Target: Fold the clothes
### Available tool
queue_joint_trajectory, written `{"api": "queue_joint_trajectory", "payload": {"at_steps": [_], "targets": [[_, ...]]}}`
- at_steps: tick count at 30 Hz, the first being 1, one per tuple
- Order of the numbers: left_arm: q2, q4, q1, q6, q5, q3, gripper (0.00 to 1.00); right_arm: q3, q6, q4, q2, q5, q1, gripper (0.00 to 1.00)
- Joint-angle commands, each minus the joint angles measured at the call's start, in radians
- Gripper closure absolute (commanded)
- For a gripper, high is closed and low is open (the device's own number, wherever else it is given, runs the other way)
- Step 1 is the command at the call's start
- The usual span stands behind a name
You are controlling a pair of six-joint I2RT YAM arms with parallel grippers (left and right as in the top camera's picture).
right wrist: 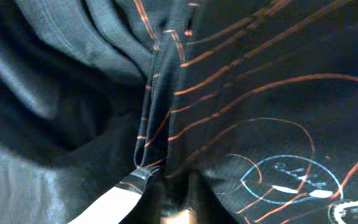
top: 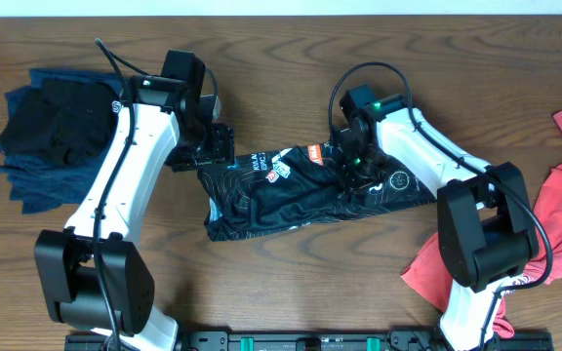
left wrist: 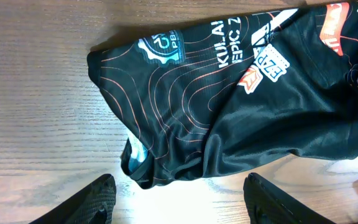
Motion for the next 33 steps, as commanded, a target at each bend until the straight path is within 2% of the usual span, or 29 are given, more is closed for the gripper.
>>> {"api": "queue_joint_trajectory", "payload": {"at_steps": [1,7,12,18,19,21,23,33], "targets": [[-0.006,-0.006,0.006,0.002,-0.013,0.002,0.32,-0.003,0.021,-0.002,0.008,0.034,0.020,0.99],[-0.006,-0.011,0.006,0.002,-0.013,0.002,0.32,-0.003,0.053,-0.024,0.008,0.054,0.038,0.99],[-0.006,-0.014,0.006,0.002,-0.013,0.002,0.32,-0.003,-0.049,-0.115,0.008,0.007,0.069,0.99],[-0.006,-0.013,0.006,0.002,-0.013,0.002,0.32,-0.003,-0.051,-0.143,0.008,0.010,0.084,0.99],[-0.006,-0.013,0.006,0.002,-0.013,0.002,0.32,-0.003,-0.051,-0.140,0.008,0.010,0.084,0.99],[-0.006,-0.013,0.006,0.002,-0.013,0.002,0.32,-0.003,-0.049,-0.126,0.008,0.010,0.080,0.92],[-0.006,-0.013,0.006,0.002,-0.013,0.002,0.32,-0.002,-0.035,-0.105,0.008,0.011,0.077,0.89],[-0.006,-0.024,0.006,0.002,-0.013,0.002,0.32,0.047,0.044,0.010,0.008,0.024,0.071,0.85]]}}
